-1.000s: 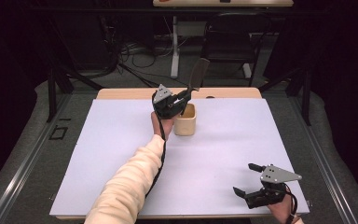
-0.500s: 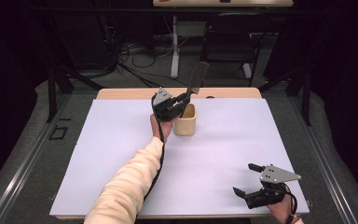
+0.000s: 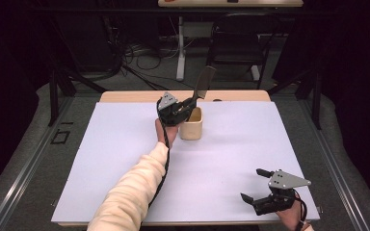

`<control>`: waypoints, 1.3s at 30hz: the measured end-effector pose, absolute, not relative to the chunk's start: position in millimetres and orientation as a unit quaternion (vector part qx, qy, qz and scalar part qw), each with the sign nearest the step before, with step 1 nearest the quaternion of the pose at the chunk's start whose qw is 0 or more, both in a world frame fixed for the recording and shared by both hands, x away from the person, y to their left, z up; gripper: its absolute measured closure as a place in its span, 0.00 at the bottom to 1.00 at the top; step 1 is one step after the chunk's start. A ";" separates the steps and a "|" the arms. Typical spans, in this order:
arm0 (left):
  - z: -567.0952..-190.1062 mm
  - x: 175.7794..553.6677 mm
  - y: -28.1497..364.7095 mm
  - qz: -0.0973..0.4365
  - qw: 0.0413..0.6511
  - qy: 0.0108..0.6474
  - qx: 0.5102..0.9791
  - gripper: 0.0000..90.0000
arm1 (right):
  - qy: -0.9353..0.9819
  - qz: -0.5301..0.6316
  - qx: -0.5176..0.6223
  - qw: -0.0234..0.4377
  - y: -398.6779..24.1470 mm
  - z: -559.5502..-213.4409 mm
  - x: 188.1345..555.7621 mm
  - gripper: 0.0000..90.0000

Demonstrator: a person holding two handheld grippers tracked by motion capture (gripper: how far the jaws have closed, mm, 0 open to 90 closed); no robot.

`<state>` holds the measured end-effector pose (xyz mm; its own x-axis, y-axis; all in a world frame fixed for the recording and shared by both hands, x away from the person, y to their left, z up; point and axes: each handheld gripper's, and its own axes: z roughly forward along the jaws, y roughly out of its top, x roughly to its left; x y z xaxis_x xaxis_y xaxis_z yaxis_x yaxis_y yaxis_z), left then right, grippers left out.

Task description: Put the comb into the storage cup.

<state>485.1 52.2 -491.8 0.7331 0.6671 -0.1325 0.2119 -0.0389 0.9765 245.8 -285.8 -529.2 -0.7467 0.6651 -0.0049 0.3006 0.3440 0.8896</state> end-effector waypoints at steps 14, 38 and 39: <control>-495.4 485.5 49.2 0.187 0.587 0.305 0.727 0.80 | 0.798 0.486 0.304 0.188 -286.4 -528.7 245.5 0.00; -480.1 450.5 65.4 0.232 0.539 0.285 0.758 0.17 | 0.797 0.487 0.300 0.194 -285.8 -528.2 244.8 0.00; -479.5 448.1 68.0 0.233 0.537 0.283 0.760 0.17 | 0.797 0.488 0.300 0.194 -285.9 -528.1 244.6 0.00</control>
<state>448.1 68.0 -479.5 0.7317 0.6799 0.0498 0.1797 -0.2628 0.9480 244.6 -285.9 -528.1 -0.7447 0.6672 -0.0160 0.2890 0.3441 0.8933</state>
